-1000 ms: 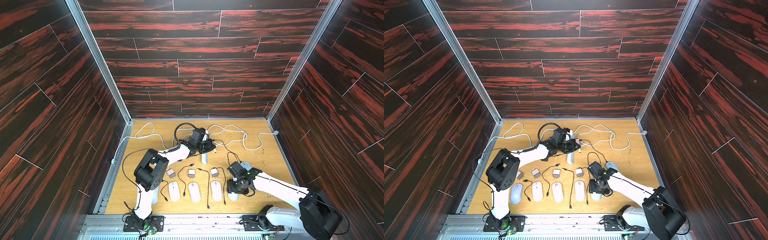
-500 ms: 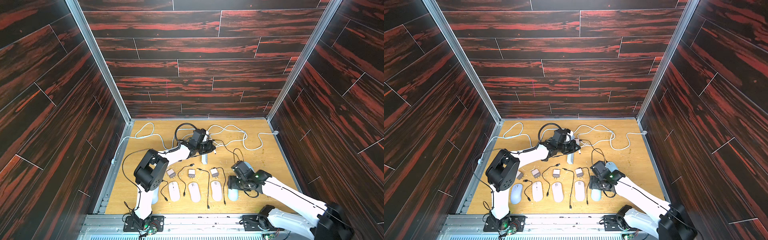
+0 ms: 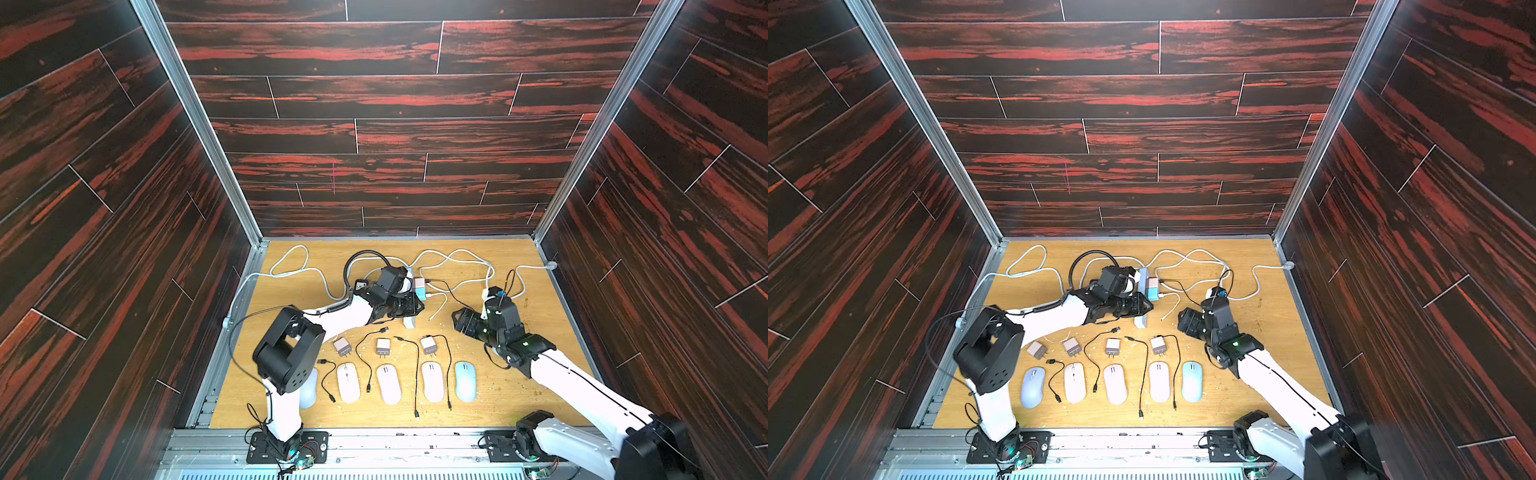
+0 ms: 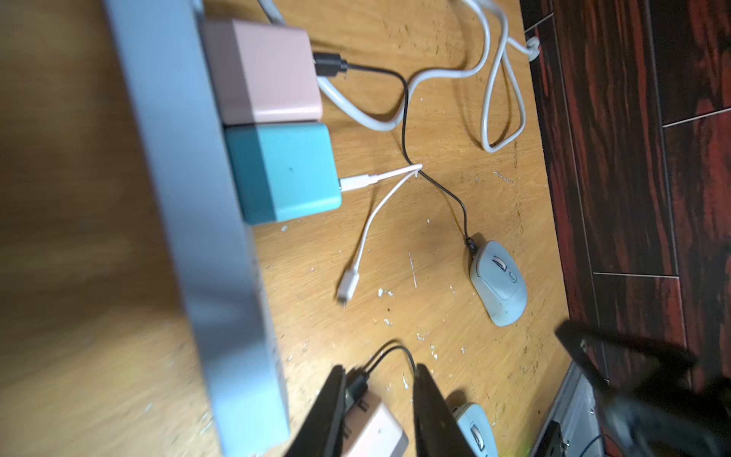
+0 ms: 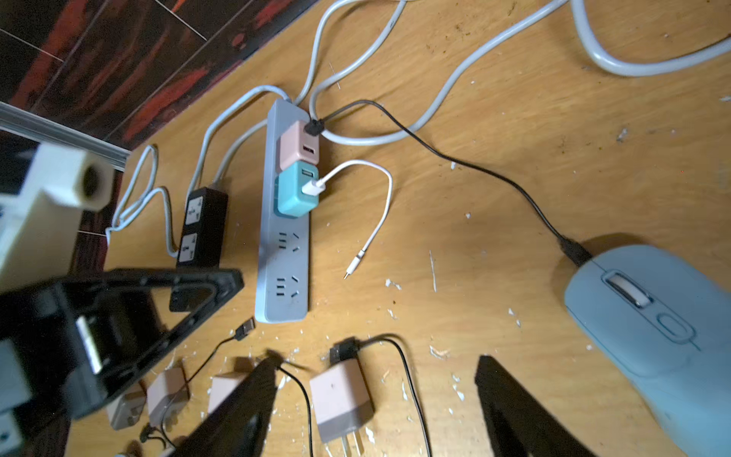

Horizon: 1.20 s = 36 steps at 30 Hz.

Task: Unplug the wireless mouse
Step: Place the mouse at the center of the board, then remove the plug from the socket.

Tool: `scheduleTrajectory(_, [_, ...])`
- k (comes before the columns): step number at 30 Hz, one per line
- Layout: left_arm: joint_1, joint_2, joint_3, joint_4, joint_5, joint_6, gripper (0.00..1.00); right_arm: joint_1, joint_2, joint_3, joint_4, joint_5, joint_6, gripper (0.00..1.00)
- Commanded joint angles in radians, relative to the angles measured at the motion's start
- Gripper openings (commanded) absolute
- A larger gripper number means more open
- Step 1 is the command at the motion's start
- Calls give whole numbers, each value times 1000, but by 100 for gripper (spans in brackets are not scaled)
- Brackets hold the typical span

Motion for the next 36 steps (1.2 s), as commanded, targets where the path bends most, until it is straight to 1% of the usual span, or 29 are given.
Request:
scheduleTrajectory(1, [11,-81,-46,-19,-77,45,32,-19,94,71,147,-177,0,72])
scheduleTrajectory(3, [19,-112,-59,-37,-100,52,32,-20,151,92,211,-246,14,69])
scheduleTrajectory(5, [22,-116,-63,-56,-127,64,42,-21,207,100,281,-286,43,67])
scheduleTrajectory(9, [21,-92,-20,-133,-184,110,63,-21,296,130,324,-292,77,65])
scheduleTrajectory(12, [16,-37,19,-182,-209,134,74,-26,340,138,348,-293,115,64])
scheduleTrajectory(17, [-2,43,84,-240,-220,160,78,-41,373,126,375,-287,175,64])
scheduleTrajectory(20, [-9,83,104,-239,-221,155,78,-56,375,111,395,-306,197,64])
scheduleTrajectory(23, [-14,124,134,-250,-225,147,75,-59,365,100,396,-310,197,64])
scheduleTrajectory(28, [-18,173,181,-268,-220,147,65,-59,357,103,378,-322,179,64])
scheduleTrajectory(30, [-18,189,190,-270,-212,144,56,-59,359,105,375,-326,176,64])
scheduleTrajectory(33, [-18,198,191,-268,-198,137,46,-59,368,106,378,-327,172,64])
scheduleTrajectory(36, [-18,203,182,-255,-183,125,43,-59,394,115,401,-363,167,64])
